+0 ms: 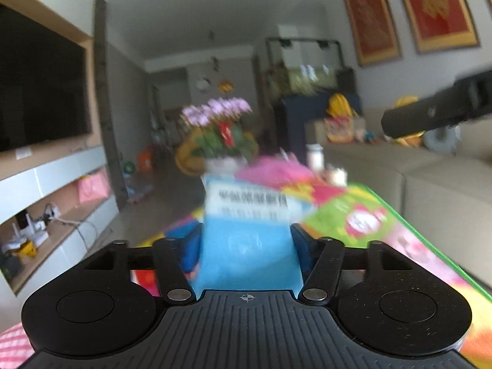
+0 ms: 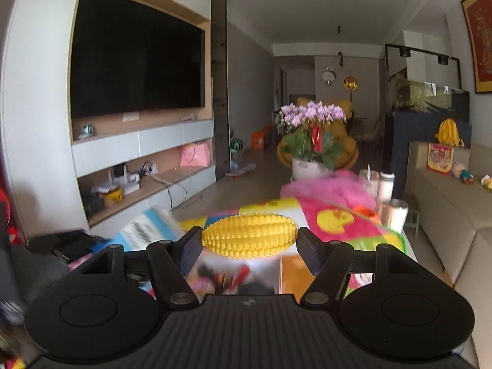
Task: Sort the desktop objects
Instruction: 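Grasp the blue wipes packet with the left tool while the right tool lifts the corn, then drop the corn and wipes packet into the pink box with both tools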
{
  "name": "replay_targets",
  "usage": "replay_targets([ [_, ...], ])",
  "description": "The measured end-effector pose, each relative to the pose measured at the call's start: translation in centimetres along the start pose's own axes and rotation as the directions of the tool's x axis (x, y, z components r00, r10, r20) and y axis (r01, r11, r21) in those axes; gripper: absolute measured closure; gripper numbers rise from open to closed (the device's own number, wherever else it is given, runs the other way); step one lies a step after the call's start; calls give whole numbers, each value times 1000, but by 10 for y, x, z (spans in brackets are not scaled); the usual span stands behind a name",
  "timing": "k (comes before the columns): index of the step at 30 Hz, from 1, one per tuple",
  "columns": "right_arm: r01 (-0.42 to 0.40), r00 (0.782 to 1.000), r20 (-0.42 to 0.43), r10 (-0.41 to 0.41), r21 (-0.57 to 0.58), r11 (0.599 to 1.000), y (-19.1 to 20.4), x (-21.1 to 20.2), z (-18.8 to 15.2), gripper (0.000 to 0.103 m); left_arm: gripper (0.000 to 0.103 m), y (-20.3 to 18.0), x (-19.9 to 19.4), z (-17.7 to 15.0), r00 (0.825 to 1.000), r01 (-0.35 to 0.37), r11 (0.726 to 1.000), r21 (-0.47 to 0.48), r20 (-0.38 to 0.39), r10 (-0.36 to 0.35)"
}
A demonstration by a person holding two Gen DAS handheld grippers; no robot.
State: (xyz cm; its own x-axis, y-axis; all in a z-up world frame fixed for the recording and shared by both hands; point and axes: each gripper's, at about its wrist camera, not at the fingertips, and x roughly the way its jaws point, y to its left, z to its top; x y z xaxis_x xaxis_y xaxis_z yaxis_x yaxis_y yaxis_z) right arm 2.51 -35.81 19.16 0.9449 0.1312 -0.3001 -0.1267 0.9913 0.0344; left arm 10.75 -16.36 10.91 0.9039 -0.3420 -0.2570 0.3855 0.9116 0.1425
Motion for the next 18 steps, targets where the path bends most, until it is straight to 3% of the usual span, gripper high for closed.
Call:
replay_targets([
  [1,0,1000,1,0,2,1000,0,13,7,36,9,1,19,-3,1000,-11,1000,-12,-18,11],
  [3,7,1000,-10,-7,9,1000,0,40,16,36,8,10,37,-12,998,-2,999,-52,-70,-2],
  [7,-13,997,-81,16,38,999,-2,97,22,36,6,36,21,-37,993,23,989,-146,-109,-39],
  [14,-15,966,-257,33,73,997,12,199,-1,36,4,48,5,-68,982,61,988,-140,-170,-85],
  [18,-63,945,-315,88,87,994,29,240,-14,36,4,43,9,-76,978,88,987,-136,-178,-112],
])
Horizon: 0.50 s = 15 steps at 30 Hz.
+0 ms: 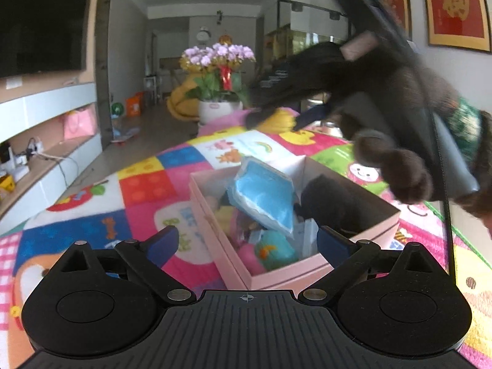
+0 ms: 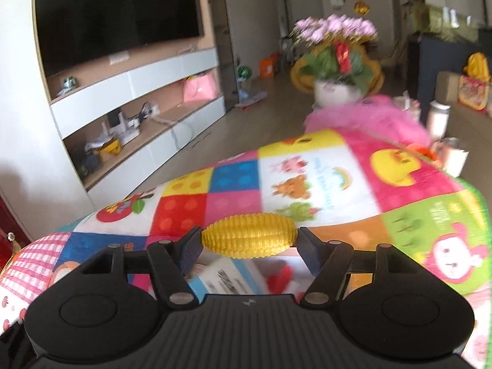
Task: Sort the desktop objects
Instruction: 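Drop the corn and wipes packet into the pink box with both tools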
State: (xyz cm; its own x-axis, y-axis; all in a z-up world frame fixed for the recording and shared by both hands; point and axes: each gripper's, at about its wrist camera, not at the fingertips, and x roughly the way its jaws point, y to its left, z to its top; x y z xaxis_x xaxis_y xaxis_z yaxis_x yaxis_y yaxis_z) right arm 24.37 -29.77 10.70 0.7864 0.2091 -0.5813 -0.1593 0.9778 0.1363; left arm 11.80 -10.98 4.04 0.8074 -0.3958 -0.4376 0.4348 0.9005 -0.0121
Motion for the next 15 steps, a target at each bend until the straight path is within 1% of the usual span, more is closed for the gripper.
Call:
replay_targets([
  [2,-61,997,-42,61,-16,998,9,14,0,36,4,3,2,-4,1000,10,1000,-19,-12,-10],
  [3,-75,995,-67,73,-26,997,14,18,-3,36,4,4,1,-5,1000,10,1000,-26,-15,-10],
  [5,-85,989,-128,75,-76,993,22,21,-15,36,3,9,-4,-9,1000,7,999,-32,-11,-8],
  [6,-81,989,-136,65,-114,990,23,18,-23,37,3,12,-6,-10,1000,4,999,-33,-10,-4],
  [7,-69,988,-150,45,-154,986,23,13,-32,48,3,14,-6,-10,1000,-2,999,-37,-11,1],
  [8,-81,983,-178,50,-173,982,20,11,-39,54,3,16,-6,-11,1000,-4,999,-43,-14,3],
  [9,-100,979,-190,67,-169,981,16,7,-42,54,3,17,-5,-10,1000,-3,999,-50,-16,2],
  [12,-91,983,-172,66,-140,986,10,-2,-35,55,3,15,0,-10,1000,11,998,-58,-26,-13],
  [14,-62,987,-158,41,-130,990,9,1,-28,55,3,11,0,-11,999,25,998,-50,-29,-26],
  [15,-53,986,-162,32,-130,990,8,5,-26,52,3,11,0,-12,999,32,999,-43,-29,-34],
])
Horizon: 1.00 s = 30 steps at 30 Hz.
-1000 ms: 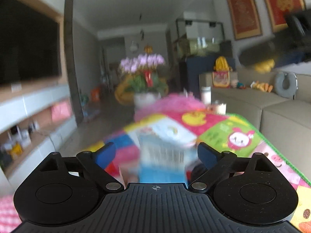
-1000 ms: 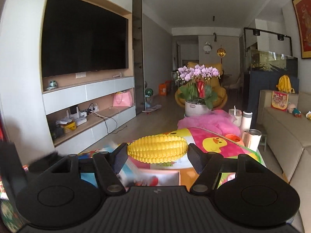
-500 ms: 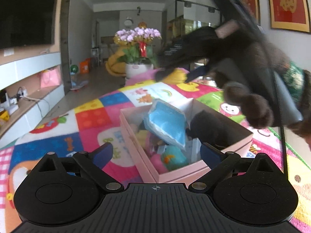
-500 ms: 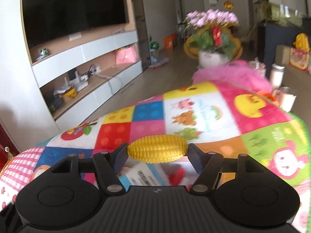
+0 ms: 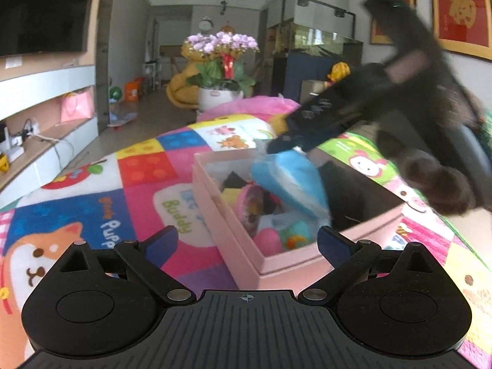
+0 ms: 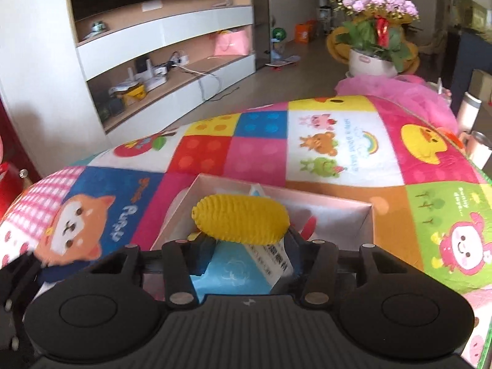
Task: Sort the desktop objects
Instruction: 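Drop the corn and wipes packet into the pink box with both tools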
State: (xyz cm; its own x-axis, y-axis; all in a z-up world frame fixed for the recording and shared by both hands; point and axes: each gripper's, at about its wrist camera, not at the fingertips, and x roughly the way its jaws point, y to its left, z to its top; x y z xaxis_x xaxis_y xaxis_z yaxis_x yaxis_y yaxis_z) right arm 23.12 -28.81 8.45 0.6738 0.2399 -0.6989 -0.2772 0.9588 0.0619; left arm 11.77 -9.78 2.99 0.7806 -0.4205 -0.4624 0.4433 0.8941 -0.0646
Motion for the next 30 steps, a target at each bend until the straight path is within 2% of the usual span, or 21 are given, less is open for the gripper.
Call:
replay_targets([
  [1,4,1000,-12,-4,6,1000,-2,4,3,41,3,-1,-3,-1,1000,4,1000,12,3,-4],
  [3,14,1000,-16,-13,31,999,-7,4,4,30,2,-1,-10,-2,1000,1,1000,27,6,-1],
  [7,-24,999,41,20,112,993,-29,-16,5,23,2,6,-12,-3,1000,-4,1000,10,-1,4],
  [9,-38,996,80,26,146,989,-37,-25,7,23,2,6,-11,-3,1000,0,1000,-2,-2,0],
  [11,-4,993,117,-15,162,987,-40,-27,11,27,2,4,-9,-2,1000,9,1000,-9,-2,-9],
  [13,24,994,105,-43,167,986,-37,-18,17,53,2,-1,-8,-3,1000,20,1000,-5,-3,-20],
  [15,42,996,75,-57,178,983,-35,0,21,62,2,-5,-8,-4,1000,25,1000,4,-7,-25],
  [17,76,995,51,-86,185,980,-32,22,22,64,2,-7,-8,-7,1000,14,1000,16,-15,-14],
  [20,79,997,-38,-73,216,973,-34,47,16,64,1,-4,-13,-11,999,-29,999,28,-29,29],
  [21,78,997,-37,-71,232,970,-36,44,11,64,0,-1,-15,-13,999,-43,999,26,-31,44],
  [23,83,996,18,-89,220,972,-34,21,-3,64,0,6,-21,-18,997,-68,998,3,-32,68],
  [24,89,993,60,-104,206,974,-30,3,-12,62,0,9,-23,-20,997,-72,997,-11,-39,72],
  [26,74,985,138,-100,182,980,-22,-36,-34,51,0,14,-25,-22,995,-74,996,-41,-70,71],
  [28,50,975,201,-90,197,979,-12,-73,-62,27,0,17,-30,-26,991,-89,994,-69,-102,82],
  [30,35,970,226,-87,223,974,-1,-99,-92,15,0,16,-41,-30,988,-114,990,-80,-109,106],
])
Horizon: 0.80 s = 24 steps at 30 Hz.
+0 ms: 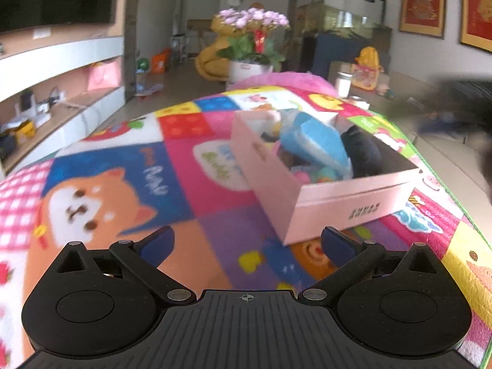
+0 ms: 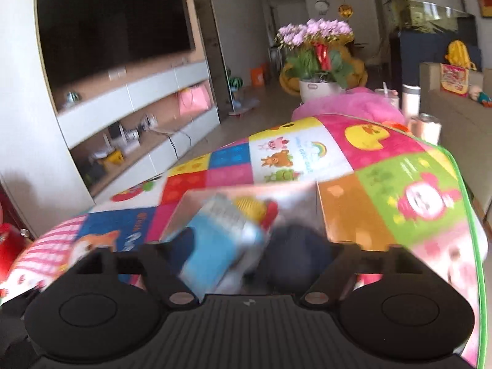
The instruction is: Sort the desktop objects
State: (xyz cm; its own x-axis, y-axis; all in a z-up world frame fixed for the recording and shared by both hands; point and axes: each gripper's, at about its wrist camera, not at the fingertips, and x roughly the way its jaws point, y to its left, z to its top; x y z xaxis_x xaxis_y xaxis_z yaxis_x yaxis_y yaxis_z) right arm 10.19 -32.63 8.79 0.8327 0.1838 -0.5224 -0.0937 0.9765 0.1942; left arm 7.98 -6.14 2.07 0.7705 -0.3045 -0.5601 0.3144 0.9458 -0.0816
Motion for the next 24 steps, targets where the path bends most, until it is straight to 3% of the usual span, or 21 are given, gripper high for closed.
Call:
replay_targets([
  [4,-12,998,-56,15,46,999,12,-43,-64,0,0,-5,-35,-20,999,-47,999,23,-5,47],
  [7,20,997,-71,-20,0,1000,29,-65,-109,0,0,-9,-57,-42,997,-71,997,21,-7,71],
  [10,58,996,-65,-61,-49,997,46,-74,-139,0,0,-6,-61,-56,996,-75,996,-39,-50,73],
  [14,119,990,-70,-126,-89,989,54,-56,-146,0,0,-6,-43,-57,983,-162,984,-69,-104,155],
  [18,176,974,-114,-198,-179,968,60,-25,-144,0,0,-13,-27,-52,975,-210,976,-50,-81,205],
  [19,165,967,-164,-196,-186,968,59,-17,-143,0,0,-14,-22,-53,974,-217,975,-49,-82,213],
  [24,153,965,-193,-176,-128,980,52,-9,-138,0,0,-15,-16,-55,968,-237,970,-53,-92,232],
])
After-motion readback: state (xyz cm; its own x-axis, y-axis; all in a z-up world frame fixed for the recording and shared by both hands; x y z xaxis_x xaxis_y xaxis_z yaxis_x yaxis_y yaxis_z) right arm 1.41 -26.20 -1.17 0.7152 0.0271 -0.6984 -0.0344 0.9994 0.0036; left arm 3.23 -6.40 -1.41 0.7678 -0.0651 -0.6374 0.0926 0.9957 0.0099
